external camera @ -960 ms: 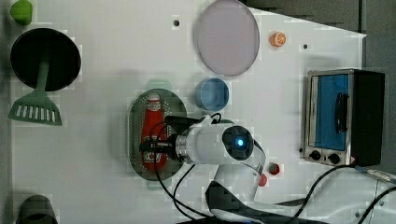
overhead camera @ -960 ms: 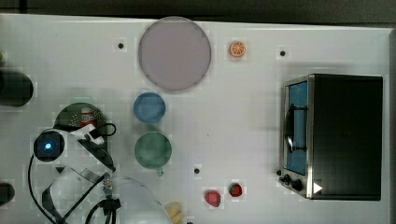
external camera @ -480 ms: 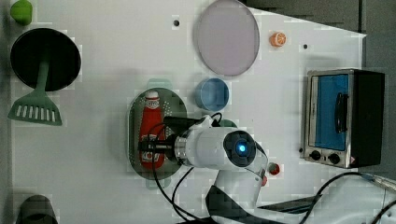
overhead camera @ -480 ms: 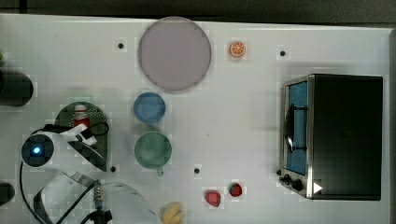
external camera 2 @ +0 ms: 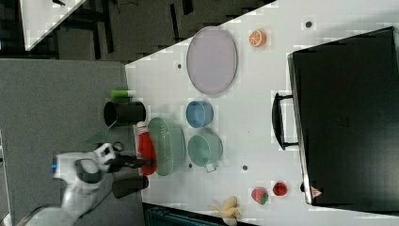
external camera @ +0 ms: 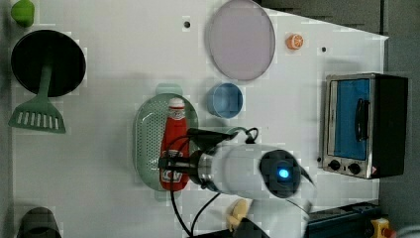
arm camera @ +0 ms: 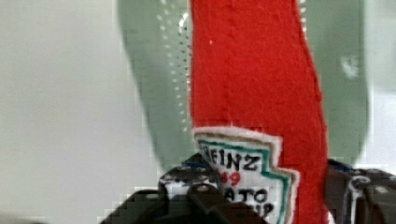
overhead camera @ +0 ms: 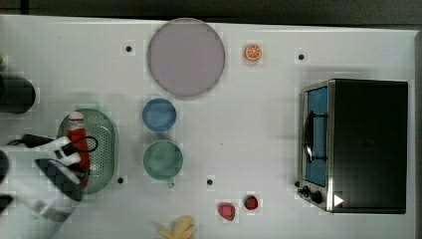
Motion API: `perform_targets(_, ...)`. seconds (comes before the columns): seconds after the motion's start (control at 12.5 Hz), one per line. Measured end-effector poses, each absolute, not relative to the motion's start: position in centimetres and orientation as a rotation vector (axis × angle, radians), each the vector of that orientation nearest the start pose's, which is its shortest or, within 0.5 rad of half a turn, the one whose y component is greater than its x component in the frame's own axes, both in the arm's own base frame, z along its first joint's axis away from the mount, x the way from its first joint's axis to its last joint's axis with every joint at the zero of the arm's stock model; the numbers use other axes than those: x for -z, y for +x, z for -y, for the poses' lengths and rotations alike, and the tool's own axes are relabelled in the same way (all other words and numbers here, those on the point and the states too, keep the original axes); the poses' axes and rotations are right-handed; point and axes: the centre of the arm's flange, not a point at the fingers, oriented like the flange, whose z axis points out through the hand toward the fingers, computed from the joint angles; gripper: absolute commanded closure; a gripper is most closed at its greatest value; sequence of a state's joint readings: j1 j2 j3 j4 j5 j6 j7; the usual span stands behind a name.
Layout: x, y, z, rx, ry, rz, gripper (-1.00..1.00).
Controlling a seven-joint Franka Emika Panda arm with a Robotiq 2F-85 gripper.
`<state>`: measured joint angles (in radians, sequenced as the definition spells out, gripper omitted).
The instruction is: Pick ketchup from strainer and place it on the table
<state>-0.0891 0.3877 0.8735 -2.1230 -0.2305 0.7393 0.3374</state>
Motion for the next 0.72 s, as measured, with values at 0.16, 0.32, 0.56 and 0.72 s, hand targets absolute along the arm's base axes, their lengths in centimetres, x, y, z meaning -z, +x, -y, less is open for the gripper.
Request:
perform_targets(0.16, -34.5, 42.3, -40.3, -0.179, -3.061, -0.365, -0.19)
perform_targets(0.32, -39.7, 44.4, -41.0, -0.186, -3.041, -0.361, -0.19)
perform_targets(0.56, -44.7, 48.9, -38.1, -0.166, -3.018, -0.445, -0.19)
perform_targets(0.72, -46.2, 52.7, -33.5, -0.142, -2.997, -0.579, -0.19)
